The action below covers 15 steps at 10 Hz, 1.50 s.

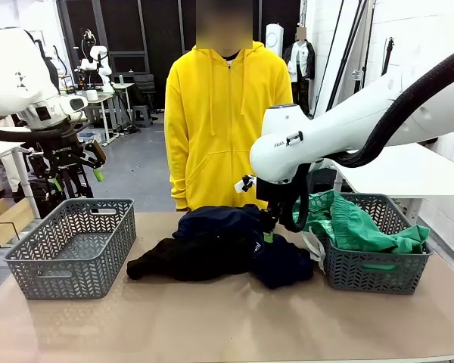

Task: Sort the tops and bottoms.
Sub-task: Lift clothes from the center of the table with your right hand.

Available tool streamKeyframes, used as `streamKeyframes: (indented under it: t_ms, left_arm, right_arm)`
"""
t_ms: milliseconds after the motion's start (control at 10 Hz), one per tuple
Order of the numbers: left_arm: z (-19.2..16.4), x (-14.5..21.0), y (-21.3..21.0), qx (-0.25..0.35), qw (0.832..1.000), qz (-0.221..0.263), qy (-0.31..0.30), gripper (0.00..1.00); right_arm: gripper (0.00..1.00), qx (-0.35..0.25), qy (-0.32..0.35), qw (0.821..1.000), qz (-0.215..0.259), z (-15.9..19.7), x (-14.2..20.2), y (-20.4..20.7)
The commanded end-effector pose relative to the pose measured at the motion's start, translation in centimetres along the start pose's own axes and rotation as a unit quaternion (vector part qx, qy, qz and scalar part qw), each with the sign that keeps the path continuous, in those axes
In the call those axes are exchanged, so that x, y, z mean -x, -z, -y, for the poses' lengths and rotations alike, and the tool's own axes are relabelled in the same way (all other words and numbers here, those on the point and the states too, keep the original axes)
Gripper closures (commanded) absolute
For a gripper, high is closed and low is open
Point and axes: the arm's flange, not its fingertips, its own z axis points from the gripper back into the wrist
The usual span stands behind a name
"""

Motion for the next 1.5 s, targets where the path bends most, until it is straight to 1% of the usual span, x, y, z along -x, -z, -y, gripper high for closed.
streamKeyframes:
  t_ms: [0,300,700,800,1000,1200,1300,1400]
  left_arm:
    - [0.0,0.1,-0.1,-0.006,1.000,0.006,-0.009,0.00]
    - [0.0,0.1,-0.1,-0.006,1.000,0.006,-0.009,0.00]
    - [0.0,0.1,-0.1,-0.006,1.000,0.006,-0.009,0.00]
    - [0.0,0.1,-0.1,-0.006,1.000,0.006,-0.009,0.00]
    - [0.0,0.1,-0.1,-0.006,1.000,0.006,-0.009,0.00]
    - [0.0,0.1,-0.1,-0.006,1.000,0.006,-0.009,0.00]
    - [0.0,0.1,-0.1,-0.006,1.000,0.006,-0.009,0.00]
    - [0.0,0.1,-0.1,-0.006,1.000,0.006,-0.009,0.00]
  right_arm:
    - [0.00,-0.012,0.012,1.000,-0.007,-0.2,-0.3,0.6]
    - [0.00,-0.032,0.011,0.999,0.006,-1.1,0.5,1.8]
    - [0.00,-0.047,0.008,0.999,0.019,-2.3,0.2,3.9]
    - [0.00,-0.039,0.011,0.999,0.016,-2.4,0.0,4.5]
    - [0.00,-0.043,0.006,0.999,0.011,-2.6,-0.2,5.1]
    - [0.00,-0.014,0.016,1.000,-0.003,-2.6,-0.2,5.2]
    - [0.14,-0.018,0.013,1.000,-0.003,-2.6,-0.2,5.2]
    - [0.33,-0.017,0.015,1.000,-0.001,-2.6,-0.2,5.1]
